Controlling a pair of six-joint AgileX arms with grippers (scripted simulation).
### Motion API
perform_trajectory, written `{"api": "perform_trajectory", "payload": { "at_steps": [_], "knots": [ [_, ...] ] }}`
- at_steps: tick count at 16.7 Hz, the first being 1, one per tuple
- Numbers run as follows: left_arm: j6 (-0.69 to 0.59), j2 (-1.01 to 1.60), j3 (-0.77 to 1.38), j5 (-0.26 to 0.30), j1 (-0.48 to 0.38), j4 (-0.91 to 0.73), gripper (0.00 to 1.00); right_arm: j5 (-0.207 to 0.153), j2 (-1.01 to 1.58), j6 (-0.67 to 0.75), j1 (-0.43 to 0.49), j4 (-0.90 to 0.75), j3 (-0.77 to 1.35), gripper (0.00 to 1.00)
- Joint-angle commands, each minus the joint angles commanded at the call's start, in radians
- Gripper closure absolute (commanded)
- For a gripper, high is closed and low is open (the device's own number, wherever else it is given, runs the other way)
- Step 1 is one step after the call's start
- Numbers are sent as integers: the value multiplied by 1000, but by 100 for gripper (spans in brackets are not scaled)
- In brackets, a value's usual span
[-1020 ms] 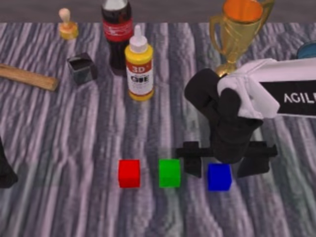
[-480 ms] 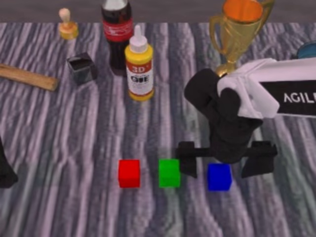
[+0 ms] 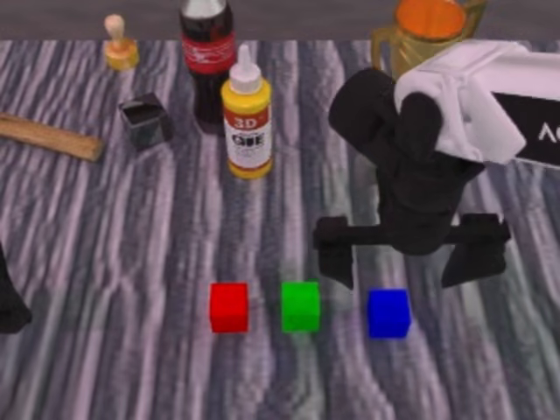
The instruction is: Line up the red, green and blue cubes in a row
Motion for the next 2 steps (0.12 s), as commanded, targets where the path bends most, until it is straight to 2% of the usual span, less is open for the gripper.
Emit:
{"api": "perform_trajectory", "payload": {
  "at_steps": [2],
  "knots": [
    [0,0,0,0,0,0,0,0,-9,-1,0,-12,9,0]
  ]
}}
